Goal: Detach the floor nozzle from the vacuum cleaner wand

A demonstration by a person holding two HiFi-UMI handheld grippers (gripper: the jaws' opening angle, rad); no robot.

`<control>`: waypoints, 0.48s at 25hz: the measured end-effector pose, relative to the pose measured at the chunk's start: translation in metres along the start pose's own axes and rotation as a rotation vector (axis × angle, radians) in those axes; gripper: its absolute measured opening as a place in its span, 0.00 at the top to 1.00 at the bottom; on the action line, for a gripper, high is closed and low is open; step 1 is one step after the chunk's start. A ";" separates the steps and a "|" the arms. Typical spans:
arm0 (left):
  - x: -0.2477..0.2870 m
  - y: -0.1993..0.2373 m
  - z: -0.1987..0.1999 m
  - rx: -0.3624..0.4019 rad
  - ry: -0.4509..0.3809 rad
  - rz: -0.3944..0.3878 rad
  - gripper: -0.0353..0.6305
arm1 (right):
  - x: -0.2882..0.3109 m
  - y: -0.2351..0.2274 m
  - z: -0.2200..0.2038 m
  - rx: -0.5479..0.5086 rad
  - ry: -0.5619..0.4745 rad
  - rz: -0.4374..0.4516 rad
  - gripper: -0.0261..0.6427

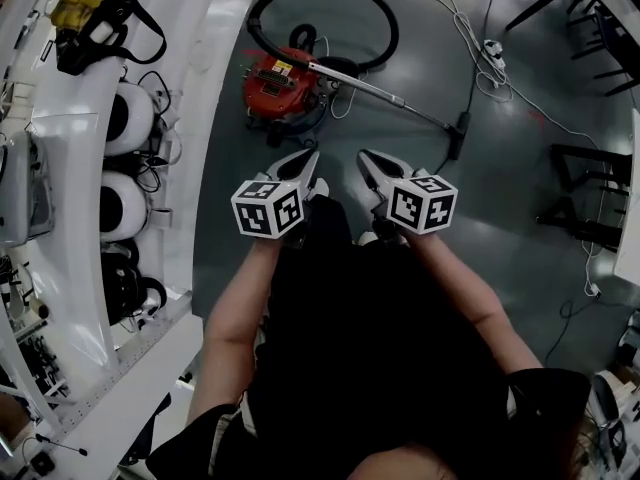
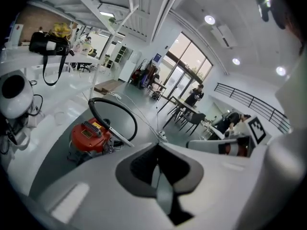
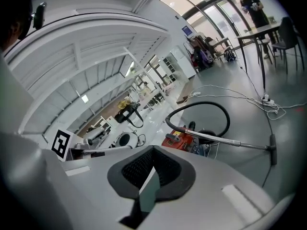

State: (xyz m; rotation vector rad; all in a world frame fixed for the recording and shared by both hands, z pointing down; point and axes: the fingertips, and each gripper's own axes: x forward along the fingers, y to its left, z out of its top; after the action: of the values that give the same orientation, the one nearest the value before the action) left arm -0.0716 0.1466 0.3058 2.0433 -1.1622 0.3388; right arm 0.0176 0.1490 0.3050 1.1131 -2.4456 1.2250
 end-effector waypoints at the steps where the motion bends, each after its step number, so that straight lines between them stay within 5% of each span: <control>1: 0.001 0.007 0.003 -0.003 0.010 -0.003 0.93 | 0.007 0.000 0.002 0.011 0.004 -0.008 0.97; 12: 0.015 0.080 0.030 -0.016 0.100 -0.035 0.93 | 0.074 -0.002 0.020 0.054 0.017 -0.073 0.97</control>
State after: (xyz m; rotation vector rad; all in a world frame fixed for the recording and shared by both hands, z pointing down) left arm -0.1331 0.0912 0.3312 2.0072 -1.0643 0.4082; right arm -0.0302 0.0933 0.3282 1.1910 -2.3504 1.2804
